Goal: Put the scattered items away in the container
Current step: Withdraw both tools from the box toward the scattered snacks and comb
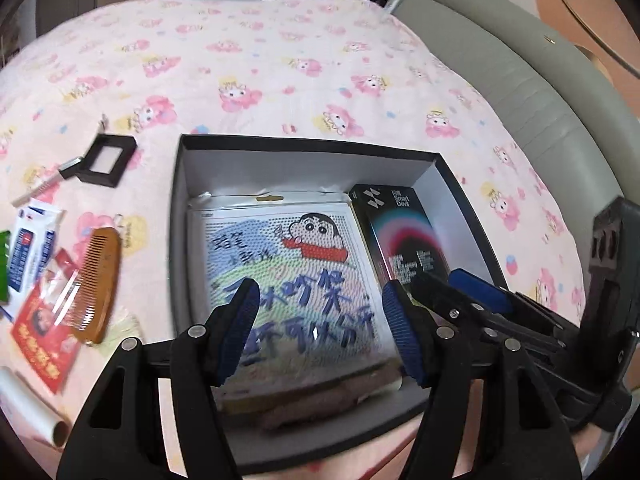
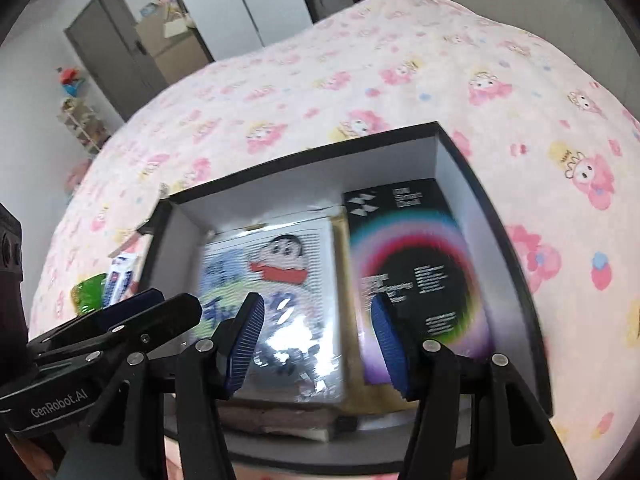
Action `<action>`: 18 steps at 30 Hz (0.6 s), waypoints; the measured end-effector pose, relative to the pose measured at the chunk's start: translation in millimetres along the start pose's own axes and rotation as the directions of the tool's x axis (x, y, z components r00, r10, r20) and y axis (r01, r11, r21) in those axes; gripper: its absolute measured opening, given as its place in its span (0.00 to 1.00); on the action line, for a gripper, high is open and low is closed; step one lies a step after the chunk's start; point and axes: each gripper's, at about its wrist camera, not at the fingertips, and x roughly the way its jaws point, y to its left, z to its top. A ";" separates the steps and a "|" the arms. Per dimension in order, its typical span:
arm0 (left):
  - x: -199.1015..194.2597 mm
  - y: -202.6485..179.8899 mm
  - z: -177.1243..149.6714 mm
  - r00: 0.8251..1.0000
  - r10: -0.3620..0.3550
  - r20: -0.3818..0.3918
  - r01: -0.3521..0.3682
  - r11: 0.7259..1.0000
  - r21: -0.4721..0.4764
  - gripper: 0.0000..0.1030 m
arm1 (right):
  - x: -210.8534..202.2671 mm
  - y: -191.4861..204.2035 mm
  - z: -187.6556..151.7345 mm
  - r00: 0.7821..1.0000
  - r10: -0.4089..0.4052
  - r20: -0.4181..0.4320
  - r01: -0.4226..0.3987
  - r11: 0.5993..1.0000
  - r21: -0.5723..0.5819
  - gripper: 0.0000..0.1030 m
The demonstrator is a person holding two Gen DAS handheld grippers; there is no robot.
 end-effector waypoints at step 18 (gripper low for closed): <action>-117.3 43.5 -51.2 0.992 0.030 0.126 -0.030 1.000 -0.006 0.65 | -50.5 102.4 -39.6 0.997 0.061 0.049 -0.055 0.991 -0.118 0.51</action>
